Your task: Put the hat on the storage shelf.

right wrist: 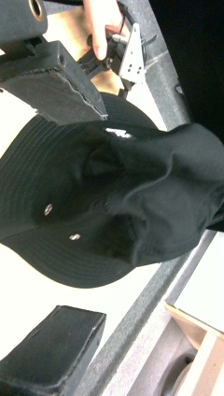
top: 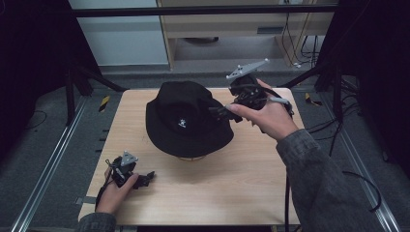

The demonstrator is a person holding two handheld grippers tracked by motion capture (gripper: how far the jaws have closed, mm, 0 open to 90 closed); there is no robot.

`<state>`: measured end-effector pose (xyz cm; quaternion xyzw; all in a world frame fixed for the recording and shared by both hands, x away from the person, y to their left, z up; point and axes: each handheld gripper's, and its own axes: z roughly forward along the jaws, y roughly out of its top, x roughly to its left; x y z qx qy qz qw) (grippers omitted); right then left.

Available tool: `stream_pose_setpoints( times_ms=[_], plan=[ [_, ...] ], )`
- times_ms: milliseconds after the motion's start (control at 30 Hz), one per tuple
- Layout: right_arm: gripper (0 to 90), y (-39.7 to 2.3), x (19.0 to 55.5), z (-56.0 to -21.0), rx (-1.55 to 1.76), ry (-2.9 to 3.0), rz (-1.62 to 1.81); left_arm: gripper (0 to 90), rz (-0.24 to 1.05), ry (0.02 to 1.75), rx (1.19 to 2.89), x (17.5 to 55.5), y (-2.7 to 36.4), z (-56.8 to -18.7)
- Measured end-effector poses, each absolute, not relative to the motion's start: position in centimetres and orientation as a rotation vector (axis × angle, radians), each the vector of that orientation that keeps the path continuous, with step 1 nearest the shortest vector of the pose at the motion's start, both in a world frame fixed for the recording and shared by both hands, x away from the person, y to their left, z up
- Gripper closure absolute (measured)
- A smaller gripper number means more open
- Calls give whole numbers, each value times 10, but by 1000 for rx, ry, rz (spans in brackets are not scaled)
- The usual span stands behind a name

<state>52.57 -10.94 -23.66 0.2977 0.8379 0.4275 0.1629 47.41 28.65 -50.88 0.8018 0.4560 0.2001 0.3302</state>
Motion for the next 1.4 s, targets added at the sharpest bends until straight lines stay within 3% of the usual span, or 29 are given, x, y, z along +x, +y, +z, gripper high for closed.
stream_pose_setpoints(
  times_ms=[767,1400],
  plan=[
    [70,-179,498,-294,986,2297,1202,0,522,1194,2103,474,287,-509],
    [99,-213,486,-383,1133,2301,1076,0,525,1195,2102,474,286,-509]
  ],
)
